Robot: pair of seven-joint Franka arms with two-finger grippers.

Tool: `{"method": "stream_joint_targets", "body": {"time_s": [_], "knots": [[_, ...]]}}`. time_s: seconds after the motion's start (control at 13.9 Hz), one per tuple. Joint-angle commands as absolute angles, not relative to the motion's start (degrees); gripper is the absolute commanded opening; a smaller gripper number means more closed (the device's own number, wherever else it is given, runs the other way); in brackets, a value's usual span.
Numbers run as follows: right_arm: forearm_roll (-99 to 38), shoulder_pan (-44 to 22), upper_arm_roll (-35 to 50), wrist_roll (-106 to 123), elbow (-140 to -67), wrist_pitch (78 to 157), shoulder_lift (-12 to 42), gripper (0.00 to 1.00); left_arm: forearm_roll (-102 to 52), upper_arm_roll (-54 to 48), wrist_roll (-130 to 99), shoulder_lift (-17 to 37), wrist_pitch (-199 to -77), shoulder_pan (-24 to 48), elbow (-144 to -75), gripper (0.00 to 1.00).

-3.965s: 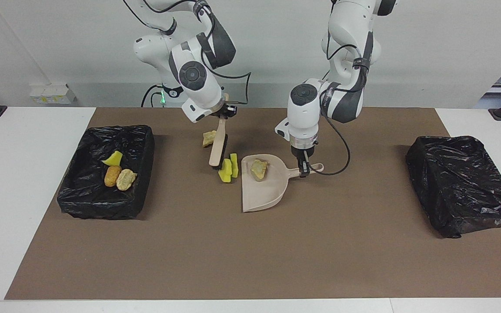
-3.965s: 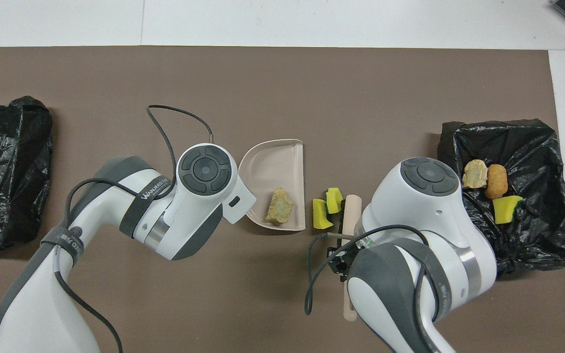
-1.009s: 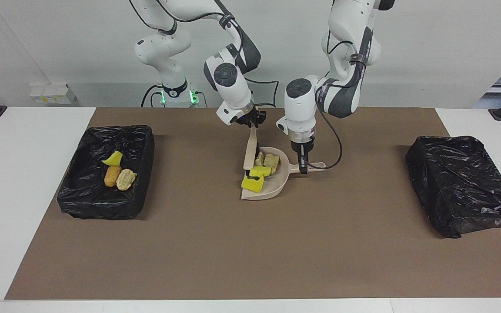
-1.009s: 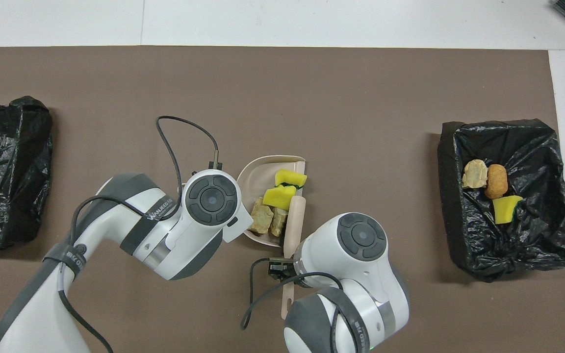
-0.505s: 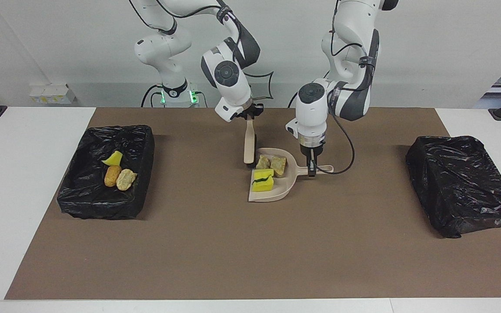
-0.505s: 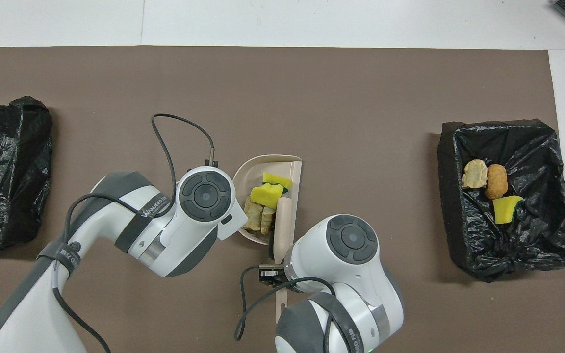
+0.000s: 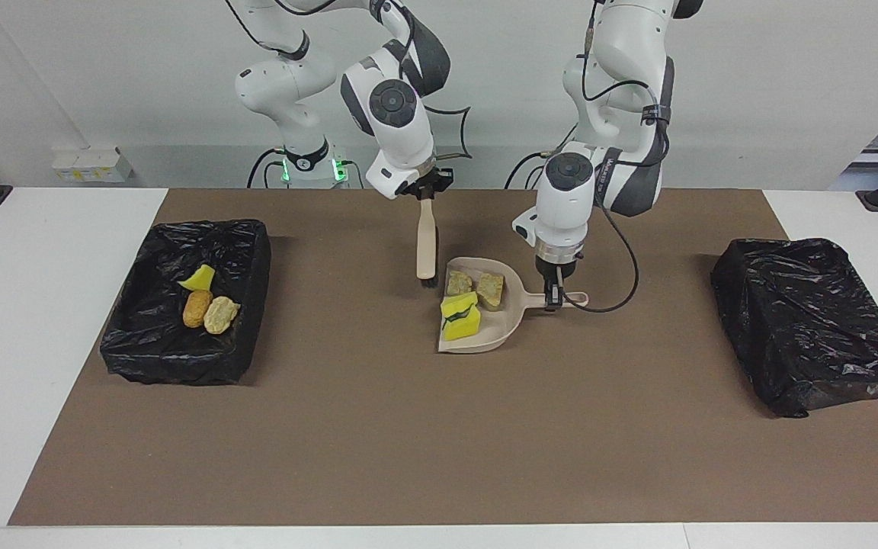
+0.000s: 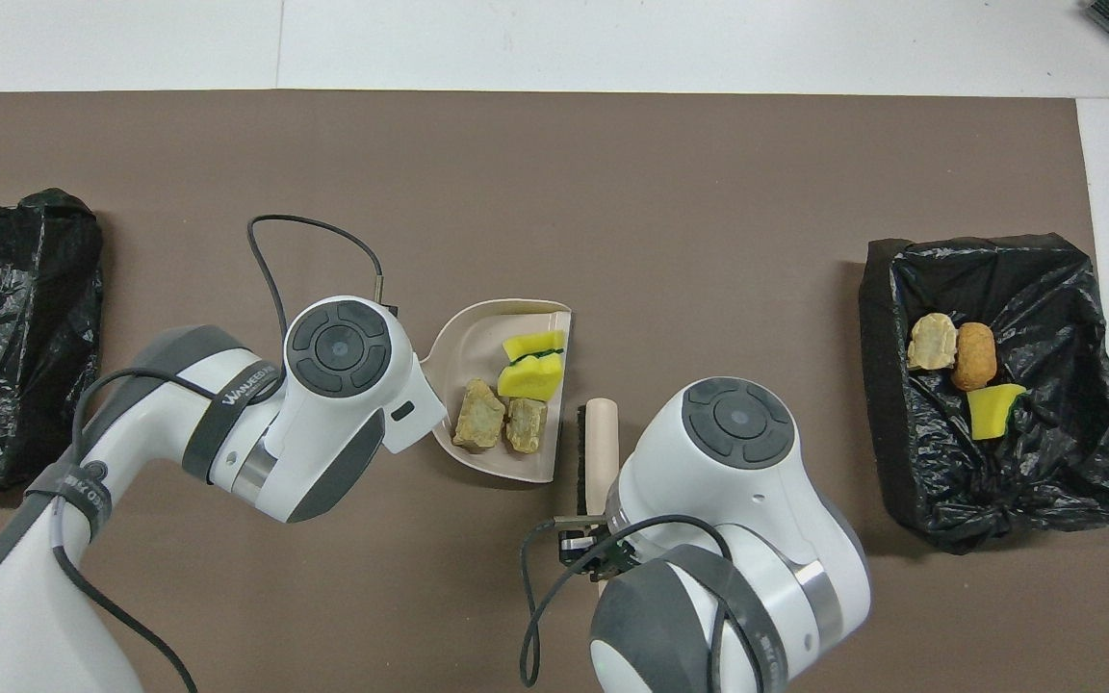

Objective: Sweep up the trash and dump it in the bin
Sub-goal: 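Carry the loaded dustpan to the bin nearest the left gripper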

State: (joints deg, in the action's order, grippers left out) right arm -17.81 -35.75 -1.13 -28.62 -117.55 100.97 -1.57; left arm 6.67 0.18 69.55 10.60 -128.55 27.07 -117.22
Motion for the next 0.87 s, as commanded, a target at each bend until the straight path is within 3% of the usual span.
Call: {"method": "stream_joint_targets", "body": {"time_s": [0.0,0.29,0.43,0.65,0.79], "knots": [[-14.4,-35.9,-0.7,-30.1,-114.3,97.4,-0.8,0.0,0.8,0.1,78.5,9.1,-130.0,23.3,-118.5,0.0],[-11.4,-35.2,-1.0,-30.4,-109.7,90.4,-0.8,0.0,-2.2,-0.1,83.2,6.7,-129.8,17.6,-117.9,0.0],[-11.2,-36.0,-0.4,-33.9,-110.6,90.8,-1.8,0.0,-3.4,0.1,88.7,4.9,-129.3,14.5,-117.9,0.0],[-12.3,-40.0,0.2,-36.4,-116.3,97.7,-5.4,0.0,-3.5,0.2,90.2,2.6,-126.8,6.2,-117.1,0.0],[-12.5,-44.7,0.1,-37.0,-118.2,101.5,-4.9,0.0,-3.4,0.3,91.6,2.7,-122.0,1.0,-112.9,0.0]]}}
